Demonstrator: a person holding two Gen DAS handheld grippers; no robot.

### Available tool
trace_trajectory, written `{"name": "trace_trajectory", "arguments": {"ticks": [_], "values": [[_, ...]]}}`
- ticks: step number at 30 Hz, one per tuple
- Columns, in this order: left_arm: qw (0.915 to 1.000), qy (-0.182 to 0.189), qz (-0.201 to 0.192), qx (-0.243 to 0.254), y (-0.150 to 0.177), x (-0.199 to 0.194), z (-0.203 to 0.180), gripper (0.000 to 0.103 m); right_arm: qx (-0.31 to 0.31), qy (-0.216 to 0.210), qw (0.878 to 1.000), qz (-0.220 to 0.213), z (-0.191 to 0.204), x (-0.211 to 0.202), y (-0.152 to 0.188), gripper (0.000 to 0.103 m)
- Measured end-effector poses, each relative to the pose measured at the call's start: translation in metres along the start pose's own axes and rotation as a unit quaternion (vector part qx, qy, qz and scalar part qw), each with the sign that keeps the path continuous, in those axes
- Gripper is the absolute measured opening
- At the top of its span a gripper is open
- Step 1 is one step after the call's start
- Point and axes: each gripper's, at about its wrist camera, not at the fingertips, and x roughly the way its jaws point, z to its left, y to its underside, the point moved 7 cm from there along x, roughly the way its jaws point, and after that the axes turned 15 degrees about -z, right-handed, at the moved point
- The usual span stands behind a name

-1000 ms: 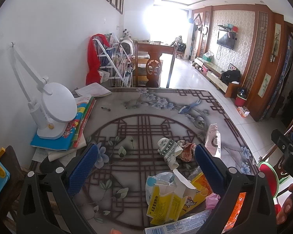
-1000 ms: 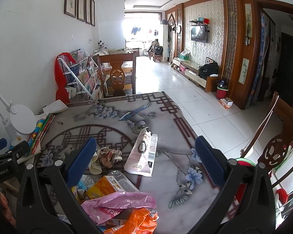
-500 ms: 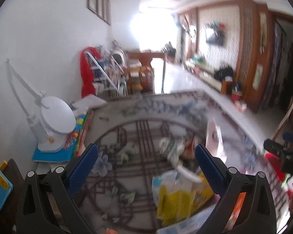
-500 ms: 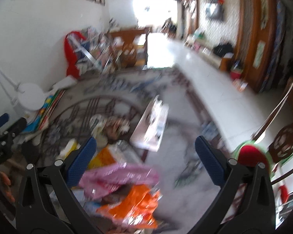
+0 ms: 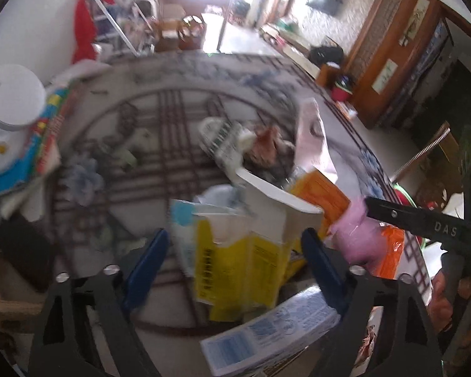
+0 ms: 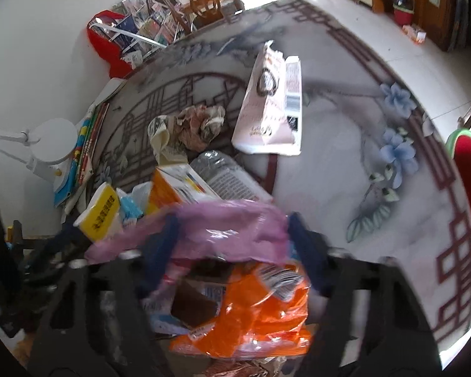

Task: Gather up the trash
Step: 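Grasp the yellow carton with the left tool while the right tool grasps the orange bag, then carry both items to the red bucket and open both tools to drop them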

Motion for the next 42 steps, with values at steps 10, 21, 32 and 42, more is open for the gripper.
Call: {"name": "trace_trajectory", "arguments": {"ticks": [10,21,32,42], "values": [[0.9994,0.024,-0.002,-0.025,0.001,0.002,0.007,0.009,-0.017,-0.014,0.999,-0.024,0.01,-0.012,-0.01,0.006],[0.9992,0.023,-0.014,-0.028,-0.002,-0.01,0.024,0.014,-0.125,0.02,0.992,0.015,0.005,-0.022,0.024,0.083],[0.9999,0.007,0.014,-0.005,0.011,0.009,0.018,0.079,-0.115,-0.003,0.993,0.033,0.01,-0.01,0.046,0.057],[0.9995,0.007,0.019,-0.026,0.02,0.021,0.025,0.043,-0.119,-0.016,0.992,-0.036,0.023,-0.043,0.016,0.056]]}}
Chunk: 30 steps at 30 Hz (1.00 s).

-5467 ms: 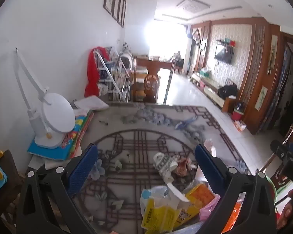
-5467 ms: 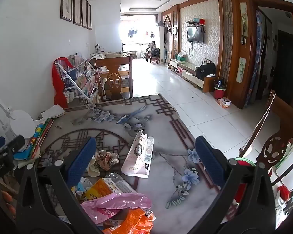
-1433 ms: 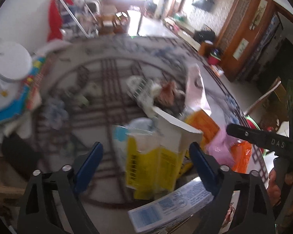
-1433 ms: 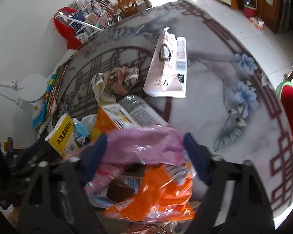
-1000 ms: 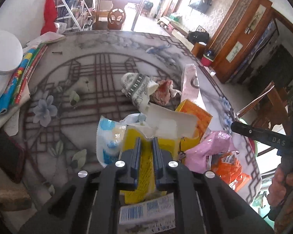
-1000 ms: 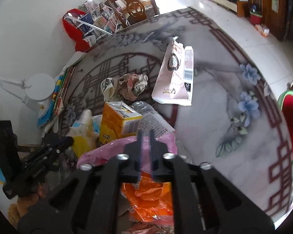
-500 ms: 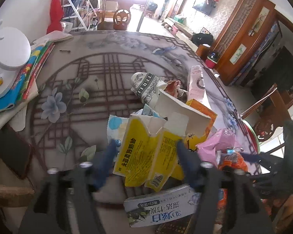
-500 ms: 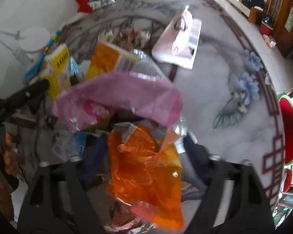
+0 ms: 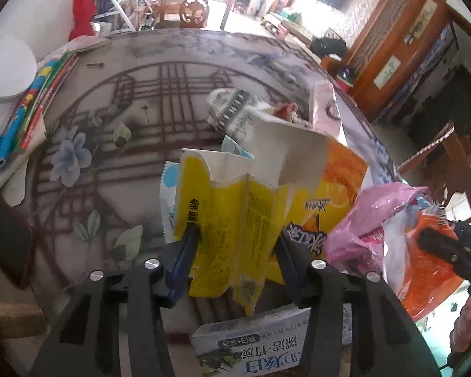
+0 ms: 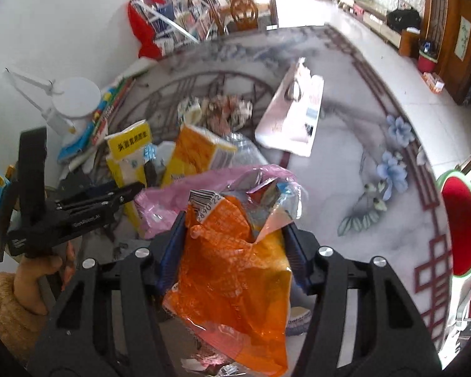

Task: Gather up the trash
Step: 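Carry both items to the red bucket and open both tools to drop them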

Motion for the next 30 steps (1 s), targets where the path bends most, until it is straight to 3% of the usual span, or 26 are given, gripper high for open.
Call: {"name": "trace_trajectory", "arguments": {"ticks": [8,13,19,25,30], "values": [[0.9972,0.0,-0.075,-0.001,-0.032,-0.047,-0.014,0.038,-0.01,0.011,0.998,-0.067,-0.004,-0.028,-0.031,0.056],[0.9936,0.033,-0.104,0.027,-0.055,-0.065,-0.062,0.038,0.0,0.04,0.995,-0.089,-0.035,-0.043,-0.038,0.056],[0.9906,0.074,-0.1,0.057,-0.059,-0.058,-0.132,0.039,0.049,0.103,0.988,-0.104,-0.123,-0.067,-0.04,0.056],[0.9863,0.121,-0.08,0.078,-0.056,-0.033,-0.22,0.039,0.108,0.195,0.97,-0.101,-0.25,-0.099,-0.029,0.056],[0.9797,0.166,-0.06,0.094,-0.045,-0.005,-0.299,0.039,0.132,0.227,0.961,-0.084,-0.326,-0.111,-0.013,0.057]]}}
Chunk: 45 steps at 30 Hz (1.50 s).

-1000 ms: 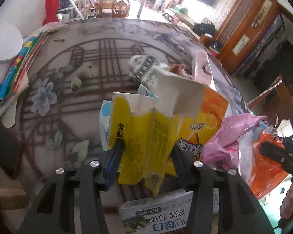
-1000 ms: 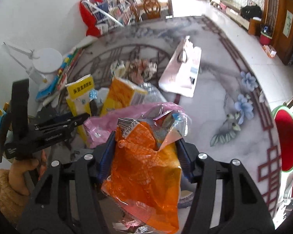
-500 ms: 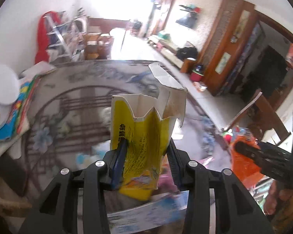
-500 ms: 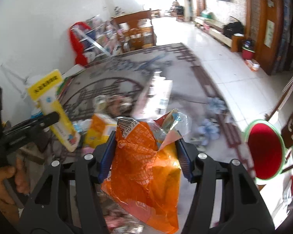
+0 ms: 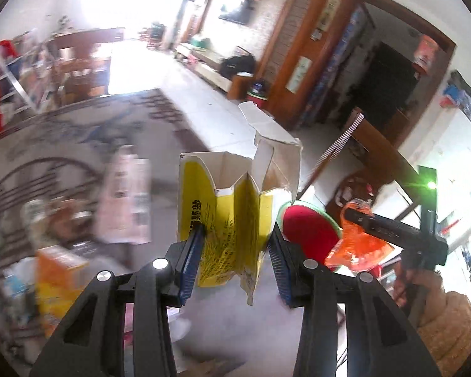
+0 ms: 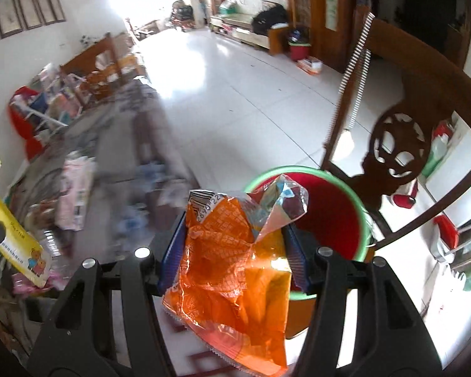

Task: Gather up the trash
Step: 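Carry both items to the red bucket and open both tools to drop them, then grasp the white-blue toothpaste box with the left tool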

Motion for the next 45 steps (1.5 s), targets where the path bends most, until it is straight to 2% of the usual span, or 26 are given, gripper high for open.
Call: {"name": "trace_trajectory", "arguments": {"ticks": [2,6,9,13,17,18,21,22,24,29,32,34,40,45], "values": [[0.9996,0.024,0.014,0.003,0.005,0.026,-0.028,0.039,0.001,0.011,1.0,0.0,-0.021,0.01,-0.004,0.06],[0.9966,0.069,0.043,0.011,0.019,0.075,-0.078,0.039,0.019,0.033,0.999,-0.01,-0.058,0.023,-0.016,0.074],[0.9932,0.094,0.064,0.026,0.03,0.107,-0.112,0.039,0.034,0.04,0.998,-0.023,-0.085,0.016,-0.021,0.08],[0.9884,0.117,0.084,0.049,0.043,0.145,-0.151,0.039,0.037,0.063,0.997,-0.034,-0.114,0.002,-0.021,0.081],[0.9838,0.134,0.094,0.073,0.053,0.165,-0.181,0.039,0.047,0.081,0.995,-0.039,-0.137,-0.011,-0.015,0.081],[0.9823,0.139,0.095,0.081,0.054,0.17,-0.188,0.04,0.048,0.084,0.994,-0.04,-0.141,-0.015,-0.013,0.081],[0.9804,0.131,0.104,0.104,0.056,0.186,-0.202,0.053,0.047,0.093,0.993,-0.047,-0.149,-0.025,-0.014,0.081],[0.9803,0.129,0.106,0.105,0.058,0.189,-0.203,0.06,0.047,0.095,0.993,-0.052,-0.151,-0.029,-0.016,0.081],[0.9811,0.123,0.109,0.101,0.057,0.191,-0.205,0.063,0.045,0.097,0.993,-0.058,-0.152,-0.035,-0.018,0.081],[0.9841,0.119,0.101,0.084,0.048,0.184,-0.192,0.063,0.044,0.081,0.993,-0.075,-0.14,-0.042,-0.031,0.081],[0.9879,0.105,0.077,0.084,0.034,0.162,-0.176,0.063,0.037,0.058,0.994,-0.08,-0.12,-0.038,-0.038,0.081],[0.9914,0.086,0.058,0.081,0.024,0.139,-0.152,0.063,0.028,0.038,0.995,-0.082,-0.101,-0.034,-0.042,0.081],[0.9984,0.009,0.005,0.055,0.001,0.07,-0.083,0.063,-0.017,-0.042,0.996,-0.073,-0.014,-0.015,-0.046,0.081],[0.9977,-0.061,-0.026,0.013,-0.006,0.009,-0.014,0.063,-0.061,-0.11,0.99,-0.057,0.075,-0.01,-0.036,0.081]]}}
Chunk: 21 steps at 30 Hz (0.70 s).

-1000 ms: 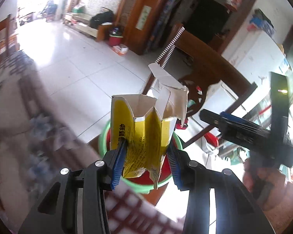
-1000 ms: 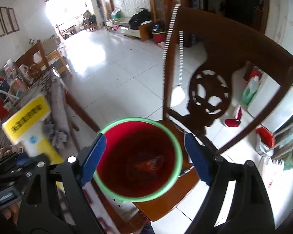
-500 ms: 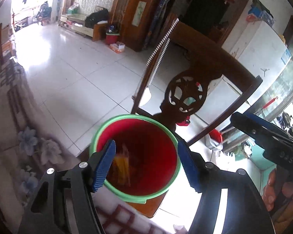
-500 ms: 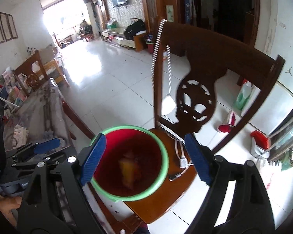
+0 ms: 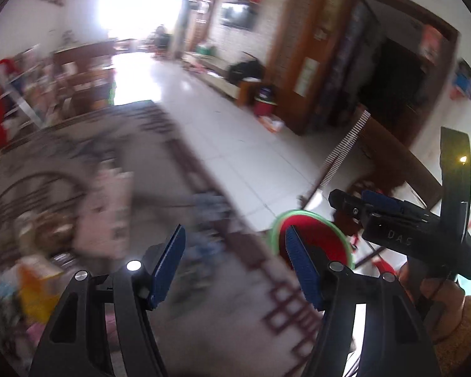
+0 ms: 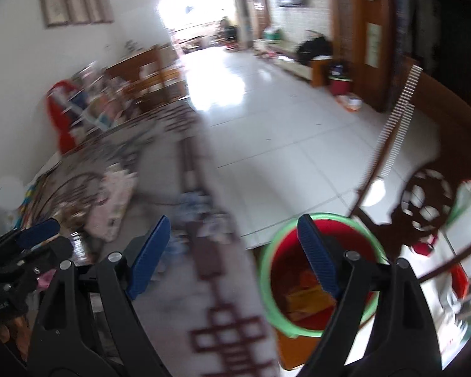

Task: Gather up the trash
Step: 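Grasp the white-blue toothpaste box with the left tool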

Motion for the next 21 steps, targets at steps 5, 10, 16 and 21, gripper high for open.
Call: {"name": "trace_trajectory", "arguments": {"ticks": [5,10,16,21], "values": [[0.9976,-0.059,-0.017,-0.032,0.005,-0.047,0.074,0.063,-0.033,-0.049,0.998,0.005,0.082,0.003,0.006,0.083],[0.9927,-0.108,-0.01,-0.052,0.028,-0.091,0.147,0.063,-0.054,-0.086,0.994,0.027,0.152,0.005,0.025,0.084],[0.9934,-0.111,0.011,-0.028,0.054,-0.135,0.208,0.065,-0.056,-0.106,0.992,0.045,0.214,0.004,0.047,0.084],[0.9979,-0.044,0.034,0.034,0.069,-0.146,0.221,0.069,-0.059,-0.104,0.992,0.039,0.234,-0.005,0.048,0.087]]}}
